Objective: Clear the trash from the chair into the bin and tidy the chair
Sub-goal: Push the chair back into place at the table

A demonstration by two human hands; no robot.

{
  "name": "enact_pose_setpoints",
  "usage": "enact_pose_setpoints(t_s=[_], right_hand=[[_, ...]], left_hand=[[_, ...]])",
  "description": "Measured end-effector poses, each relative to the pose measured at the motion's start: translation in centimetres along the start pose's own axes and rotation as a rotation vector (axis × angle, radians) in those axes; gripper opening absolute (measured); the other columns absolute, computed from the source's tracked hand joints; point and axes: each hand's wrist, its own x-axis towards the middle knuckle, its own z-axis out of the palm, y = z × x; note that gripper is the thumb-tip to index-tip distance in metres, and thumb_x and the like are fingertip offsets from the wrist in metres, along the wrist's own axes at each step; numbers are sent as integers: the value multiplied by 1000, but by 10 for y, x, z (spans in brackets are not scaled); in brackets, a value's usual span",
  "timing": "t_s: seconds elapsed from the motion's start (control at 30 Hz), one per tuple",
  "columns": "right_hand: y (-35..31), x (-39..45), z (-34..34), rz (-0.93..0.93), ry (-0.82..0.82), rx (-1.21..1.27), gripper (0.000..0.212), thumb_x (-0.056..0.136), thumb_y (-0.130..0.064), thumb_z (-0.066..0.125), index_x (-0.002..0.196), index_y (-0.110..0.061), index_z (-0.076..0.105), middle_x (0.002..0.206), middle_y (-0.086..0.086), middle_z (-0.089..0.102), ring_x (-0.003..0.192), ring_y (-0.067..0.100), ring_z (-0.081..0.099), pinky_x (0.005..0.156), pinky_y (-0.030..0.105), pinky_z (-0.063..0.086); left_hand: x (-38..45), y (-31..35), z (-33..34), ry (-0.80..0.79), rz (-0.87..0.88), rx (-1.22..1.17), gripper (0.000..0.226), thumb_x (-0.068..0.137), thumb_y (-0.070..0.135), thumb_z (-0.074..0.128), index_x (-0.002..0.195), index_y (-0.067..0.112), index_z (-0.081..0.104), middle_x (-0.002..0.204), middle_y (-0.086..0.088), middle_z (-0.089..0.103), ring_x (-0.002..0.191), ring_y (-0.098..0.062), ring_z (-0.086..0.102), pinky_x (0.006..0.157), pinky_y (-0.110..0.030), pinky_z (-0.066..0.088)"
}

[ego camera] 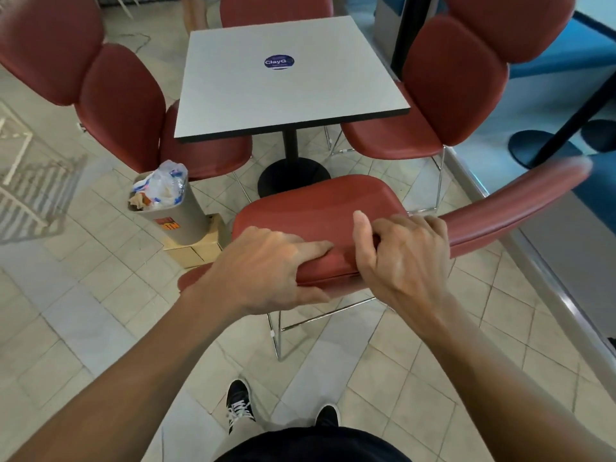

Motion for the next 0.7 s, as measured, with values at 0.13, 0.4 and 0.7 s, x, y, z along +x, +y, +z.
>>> enact_pose_setpoints(t_s=[0.13, 0.4, 0.7], right_hand=[[31, 0, -11, -117, -32, 45, 61, 98, -52, 31, 59, -19, 64, 63, -4, 65, 76, 19, 65, 86, 35, 39], [40, 19, 10, -83, 123, 6, 51, 94, -39, 35, 50, -17, 50, 50, -1, 55, 55, 24, 57, 75, 36, 39], [21, 36, 29, -43, 250, 28, 40, 84, -31, 47, 46, -19, 43, 43, -2, 45, 47, 23, 48, 67, 34, 35]], left_hand=[[-24, 24, 22, 307, -160, 58, 68, 82, 77, 40, 118, 26, 66, 96, 6, 71, 80, -19, 68, 67, -33, 50], [2, 14, 19, 282, -264, 114, 73, 88, 76, 20, 81, 21, 68, 60, 3, 61, 52, -23, 58, 52, -27, 32], [11, -20, 21, 312, -258, 112, 71, 90, 74, 21, 83, 22, 70, 63, 3, 66, 54, -25, 61, 51, -28, 35]])
